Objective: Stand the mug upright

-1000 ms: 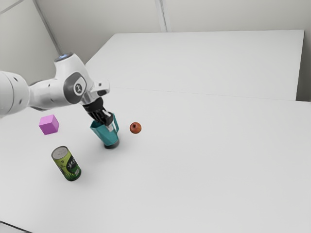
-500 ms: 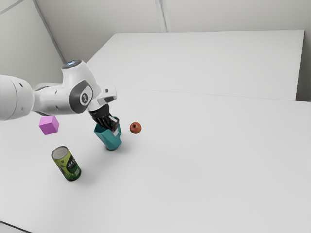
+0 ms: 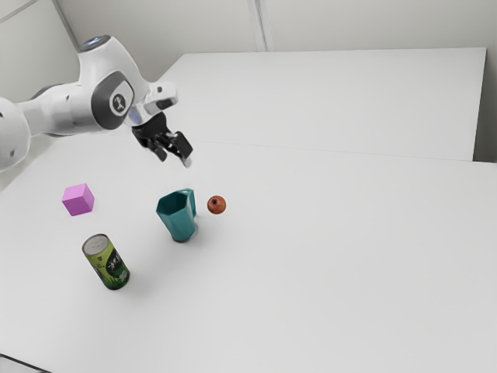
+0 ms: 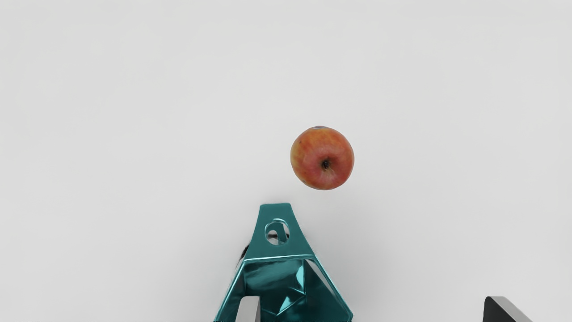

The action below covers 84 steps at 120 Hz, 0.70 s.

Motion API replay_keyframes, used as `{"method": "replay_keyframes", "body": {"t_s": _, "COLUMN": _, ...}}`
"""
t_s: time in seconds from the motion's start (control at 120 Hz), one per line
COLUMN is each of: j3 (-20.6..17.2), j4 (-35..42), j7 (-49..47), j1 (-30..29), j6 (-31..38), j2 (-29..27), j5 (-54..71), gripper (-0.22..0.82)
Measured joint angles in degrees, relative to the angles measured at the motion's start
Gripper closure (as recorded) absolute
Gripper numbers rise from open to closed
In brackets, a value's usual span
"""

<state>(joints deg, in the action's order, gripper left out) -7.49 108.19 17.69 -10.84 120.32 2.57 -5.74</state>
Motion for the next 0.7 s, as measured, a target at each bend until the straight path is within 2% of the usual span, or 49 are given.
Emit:
{"method": "replay_keyframes", "body": {"t_s": 0.283, "j3": -0.3, "j4": -14.64, "j7": -0.43, "j1": -3.92, "j6": -16.21, "j2": -0.27, "j5": 2.5, "gripper": 0.02}}
{"method": "replay_keyframes", "body": {"t_s": 0.458, "j3": -0.33, "j4": -15.67, "j7": -0.54, "j1": -2.93, "j6": -21.27, "j2": -0.51, "j5": 2.97, "gripper": 0.01}}
{"method": "replay_keyframes", "body": {"t_s": 0.7, "j3": -0.18, "j4": -15.54, "j7": -0.56, "j1": -1.35, "j6": -23.96, "j2": -0.37, "j5": 2.99, "gripper": 0.0}}
